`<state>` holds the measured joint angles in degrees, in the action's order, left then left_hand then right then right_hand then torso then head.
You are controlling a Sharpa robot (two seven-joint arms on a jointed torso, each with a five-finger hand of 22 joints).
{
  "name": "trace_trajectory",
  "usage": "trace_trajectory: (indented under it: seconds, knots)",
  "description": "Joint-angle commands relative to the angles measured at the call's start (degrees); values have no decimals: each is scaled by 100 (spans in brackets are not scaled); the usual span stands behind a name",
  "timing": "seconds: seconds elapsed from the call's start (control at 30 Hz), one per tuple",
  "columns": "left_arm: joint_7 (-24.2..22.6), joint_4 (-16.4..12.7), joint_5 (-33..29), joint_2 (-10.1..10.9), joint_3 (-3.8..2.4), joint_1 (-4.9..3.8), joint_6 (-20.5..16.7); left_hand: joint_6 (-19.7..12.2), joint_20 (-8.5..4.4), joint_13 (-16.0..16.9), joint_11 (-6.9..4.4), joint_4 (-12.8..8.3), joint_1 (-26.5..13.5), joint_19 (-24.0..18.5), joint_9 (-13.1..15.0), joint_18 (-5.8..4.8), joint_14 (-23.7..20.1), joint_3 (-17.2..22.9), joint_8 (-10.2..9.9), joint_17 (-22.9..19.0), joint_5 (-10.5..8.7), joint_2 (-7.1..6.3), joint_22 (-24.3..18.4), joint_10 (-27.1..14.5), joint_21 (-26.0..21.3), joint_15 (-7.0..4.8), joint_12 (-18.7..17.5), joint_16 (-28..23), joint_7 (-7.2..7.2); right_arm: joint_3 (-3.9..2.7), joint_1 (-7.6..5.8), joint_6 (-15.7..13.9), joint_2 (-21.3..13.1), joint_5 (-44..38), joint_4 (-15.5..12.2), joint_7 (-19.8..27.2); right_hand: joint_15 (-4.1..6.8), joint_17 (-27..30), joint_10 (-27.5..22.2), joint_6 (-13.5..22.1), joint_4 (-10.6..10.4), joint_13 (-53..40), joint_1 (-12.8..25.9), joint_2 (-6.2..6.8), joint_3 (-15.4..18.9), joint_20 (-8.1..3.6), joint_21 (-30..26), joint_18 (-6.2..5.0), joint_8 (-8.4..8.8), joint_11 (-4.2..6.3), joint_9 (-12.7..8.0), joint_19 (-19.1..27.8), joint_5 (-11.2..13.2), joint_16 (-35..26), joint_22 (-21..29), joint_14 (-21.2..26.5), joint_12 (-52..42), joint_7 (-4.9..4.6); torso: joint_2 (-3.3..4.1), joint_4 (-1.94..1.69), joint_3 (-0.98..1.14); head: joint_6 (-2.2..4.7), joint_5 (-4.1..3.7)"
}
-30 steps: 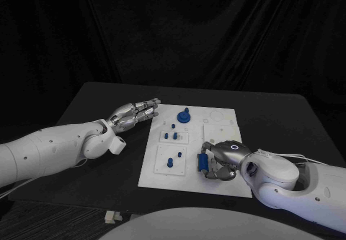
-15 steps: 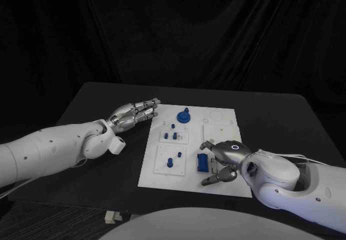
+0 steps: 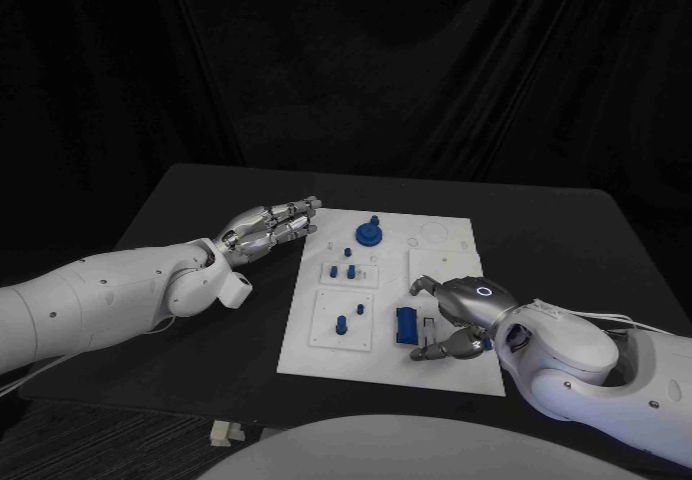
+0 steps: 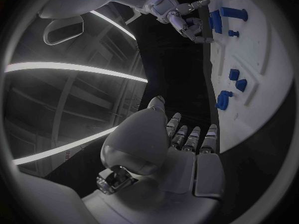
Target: Assemble the parts on the task board
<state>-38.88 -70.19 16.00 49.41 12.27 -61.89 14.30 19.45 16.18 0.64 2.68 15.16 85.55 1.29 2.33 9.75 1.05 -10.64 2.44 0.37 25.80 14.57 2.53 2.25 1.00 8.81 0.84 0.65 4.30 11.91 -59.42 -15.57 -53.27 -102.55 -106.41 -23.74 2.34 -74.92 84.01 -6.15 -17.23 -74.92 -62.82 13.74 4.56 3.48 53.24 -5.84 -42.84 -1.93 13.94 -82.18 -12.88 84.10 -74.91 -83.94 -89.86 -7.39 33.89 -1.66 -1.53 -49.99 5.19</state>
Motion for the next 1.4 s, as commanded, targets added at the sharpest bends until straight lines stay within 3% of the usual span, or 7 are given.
trace_trajectory:
  seconds: [0.03,0.07,0.23,0.5,0.77,1.07,1.4]
  knots:
    - [-297,-16,-40,-2,-6,8,48,12,13,5,39,-8,50,43,-1,63,-5,49,8,5,27,0,11,7,39,24,8,17,36,-3,-81,-407,-78,-30,-61,58,-24,-283,599,-161,-1,-1508,71,-103,-49,36,68,-32,-73,-22,-31,-7,40,28,-687,-369,-14,-85,-6,-6,-4,-1,-3]
    - [-300,-17,-40,-1,-6,8,46,12,13,5,39,-8,50,43,-1,63,-5,49,8,5,27,0,11,7,39,24,8,17,36,-3,-115,-462,-107,-15,-75,89,-22,-281,599,-183,-1,-1508,85,-106,-53,33,76,-32,-81,-15,-39,-10,63,27,-689,-369,-14,-80,-4,-7,-3,-1,-3]
    - [-311,-14,-40,-6,-6,8,42,20,13,5,39,-16,57,44,1,63,-4,56,9,5,35,0,12,8,40,25,8,18,36,-3,-256,-581,-181,22,-91,190,21,-472,599,-730,29,-1508,-167,-480,-352,-4,355,8,-409,47,-12,-90,327,127,-753,-415,-14,-4,3,0,-1,-1,-16]
    - [-325,-13,-40,-24,-6,9,51,12,14,4,39,-26,64,48,0,63,-4,64,8,6,44,0,15,6,43,27,7,18,34,-1,-261,-378,-58,36,68,226,47,-504,599,-843,49,-1508,-388,-609,-411,-25,416,18,-771,68,75,-99,499,149,-763,-419,-14,34,3,-5,-3,-1,-11]
    - [-321,-17,-40,-16,-6,9,51,12,14,4,39,-26,64,48,0,63,-4,64,8,6,44,0,15,6,43,27,7,18,34,-1,-168,-251,25,39,156,217,51,-496,599,-801,51,-1508,-464,-583,-395,-30,407,17,-909,72,113,-92,607,147,-759,-416,-14,39,5,-2,1,-1,-14]
    - [-314,-12,-40,-25,-6,10,65,4,15,4,40,-32,68,50,-1,63,-2,69,7,6,46,-2,17,4,44,29,7,20,33,-1,-134,-187,83,39,183,208,58,-504,599,-732,26,-1508,-378,-379,-268,-35,422,17,-1147,81,173,-88,934,154,-760,-416,-14,52,4,0,-1,-1,-19]
    - [-312,-13,-40,-21,-6,11,73,0,16,4,40,-35,69,52,-1,62,-1,72,6,6,45,-2,18,3,45,32,6,20,33,-1,-103,-158,175,39,251,191,59,-487,599,-707,38,-1508,-515,-389,-294,-36,400,14,-1229,82,195,-79,940,147,-754,-412,-14,55,3,-1,-2,-1,-11]
